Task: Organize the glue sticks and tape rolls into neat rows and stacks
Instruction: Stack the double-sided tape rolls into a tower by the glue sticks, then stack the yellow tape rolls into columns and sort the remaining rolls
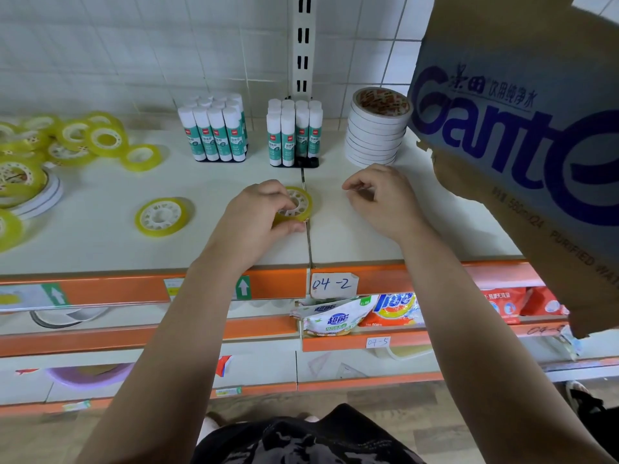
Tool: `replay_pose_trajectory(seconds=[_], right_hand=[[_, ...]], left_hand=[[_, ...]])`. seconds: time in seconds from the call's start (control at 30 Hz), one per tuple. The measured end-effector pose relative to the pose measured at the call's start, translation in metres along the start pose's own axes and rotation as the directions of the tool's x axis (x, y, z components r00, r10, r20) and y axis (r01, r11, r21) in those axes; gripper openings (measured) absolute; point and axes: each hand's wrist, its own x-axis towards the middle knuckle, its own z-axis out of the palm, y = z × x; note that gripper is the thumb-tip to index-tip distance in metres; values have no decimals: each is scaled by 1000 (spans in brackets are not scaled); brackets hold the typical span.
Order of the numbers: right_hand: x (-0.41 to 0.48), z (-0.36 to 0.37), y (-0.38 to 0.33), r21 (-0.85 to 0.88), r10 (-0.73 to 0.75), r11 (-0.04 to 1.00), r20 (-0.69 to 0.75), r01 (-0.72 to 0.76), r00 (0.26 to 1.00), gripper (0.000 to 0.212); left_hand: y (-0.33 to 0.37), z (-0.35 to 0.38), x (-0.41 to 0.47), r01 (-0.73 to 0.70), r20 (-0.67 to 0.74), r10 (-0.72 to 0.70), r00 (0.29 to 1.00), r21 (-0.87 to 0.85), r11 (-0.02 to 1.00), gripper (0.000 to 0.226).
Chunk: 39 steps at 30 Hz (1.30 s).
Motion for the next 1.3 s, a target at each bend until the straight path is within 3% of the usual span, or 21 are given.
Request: replay_pose_trajectory(seconds=[0.77,1.03,1.2,1.3], right_hand=[[-1,0,-3,22,40,999,4,-40,999,20],[4,-6,-25,46,-15,999,-73,18,997,17],[21,8,-70,80,-145,984,-136,157,980,19],[31,26,-108,109,-244,960,-130,259,961,19]], left_hand=[[-11,-7,0,-36,64,39,997,-45,998,40],[-17,-19,-8,-75,-95,60,994,-158,985,37],[-47,-42,-16,14,-341,1,940,40,999,36],[-68,-63,-28,126,-393,-60,918,145,981,36]])
